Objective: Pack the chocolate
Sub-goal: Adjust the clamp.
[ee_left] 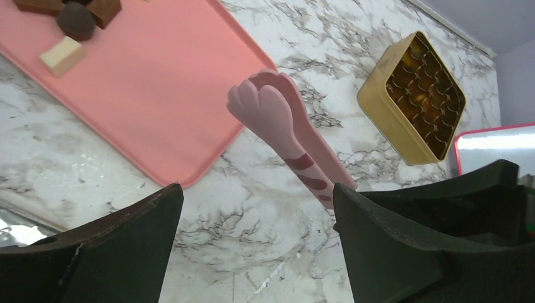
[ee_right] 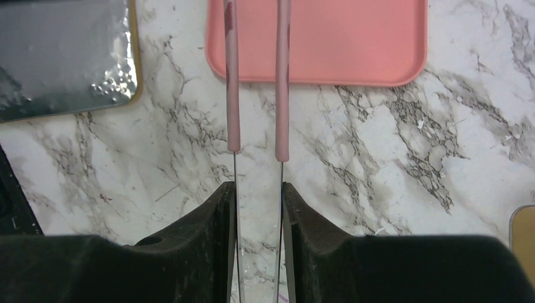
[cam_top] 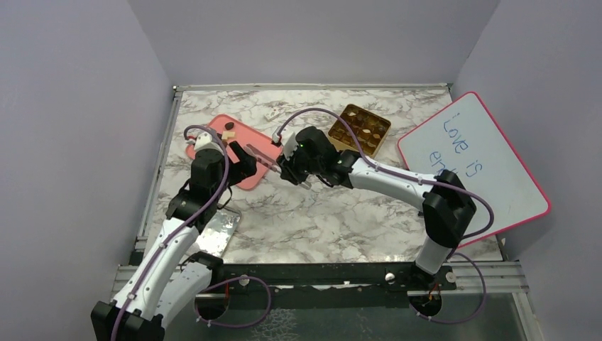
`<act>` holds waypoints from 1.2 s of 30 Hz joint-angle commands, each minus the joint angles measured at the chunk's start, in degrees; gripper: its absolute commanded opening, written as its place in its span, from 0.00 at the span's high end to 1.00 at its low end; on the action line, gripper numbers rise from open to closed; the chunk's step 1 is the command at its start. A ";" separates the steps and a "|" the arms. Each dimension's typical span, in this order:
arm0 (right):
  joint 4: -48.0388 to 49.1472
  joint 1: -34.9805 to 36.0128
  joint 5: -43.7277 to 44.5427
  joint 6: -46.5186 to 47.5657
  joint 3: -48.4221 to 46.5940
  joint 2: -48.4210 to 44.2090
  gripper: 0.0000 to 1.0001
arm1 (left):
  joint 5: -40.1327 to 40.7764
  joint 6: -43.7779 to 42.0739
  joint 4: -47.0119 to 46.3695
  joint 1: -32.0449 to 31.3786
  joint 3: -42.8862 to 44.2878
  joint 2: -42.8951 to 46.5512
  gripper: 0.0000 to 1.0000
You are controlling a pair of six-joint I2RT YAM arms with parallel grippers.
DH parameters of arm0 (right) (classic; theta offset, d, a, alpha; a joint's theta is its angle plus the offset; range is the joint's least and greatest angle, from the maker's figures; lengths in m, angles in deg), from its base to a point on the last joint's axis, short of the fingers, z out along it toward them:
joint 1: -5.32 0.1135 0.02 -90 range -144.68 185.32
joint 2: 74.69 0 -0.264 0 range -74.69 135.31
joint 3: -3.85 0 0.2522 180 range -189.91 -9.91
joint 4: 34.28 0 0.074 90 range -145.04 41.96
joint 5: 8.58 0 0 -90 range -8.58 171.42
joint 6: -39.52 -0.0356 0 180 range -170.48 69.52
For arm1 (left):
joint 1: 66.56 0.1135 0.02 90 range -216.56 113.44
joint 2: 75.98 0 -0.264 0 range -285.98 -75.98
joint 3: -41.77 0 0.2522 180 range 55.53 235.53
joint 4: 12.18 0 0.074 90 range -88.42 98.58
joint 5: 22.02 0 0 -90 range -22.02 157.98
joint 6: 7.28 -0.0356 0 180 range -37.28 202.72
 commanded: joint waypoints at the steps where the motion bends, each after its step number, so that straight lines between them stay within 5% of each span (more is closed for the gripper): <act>1: 4.27 1.39 -1.66 0.74 1.22 -4.00 0.66 | -6.93 4.47 -5.43 0.49 1.76 -5.18 0.11; 14: 9.00 2.17 2.41 -1.44 8.14 -13.48 0.66 | 0.19 5.04 -1.90 1.86 0.27 -8.81 0.17; 20: 7.54 2.22 5.61 -4.09 6.85 -11.20 0.66 | 7.14 5.16 -1.71 2.38 2.42 -3.60 0.02; 24: 6.83 2.22 7.08 -4.81 5.19 -8.82 0.66 | 12.20 1.20 -1.83 2.69 5.40 -3.66 0.01; 30: 5.44 2.22 9.79 -7.42 3.75 -6.43 0.65 | 17.55 -3.91 -4.70 7.07 8.62 -16.38 0.01; 36: 5.91 2.22 10.56 -7.72 3.20 -3.54 0.64 | 9.04 1.55 -3.56 17.02 15.42 -33.07 0.08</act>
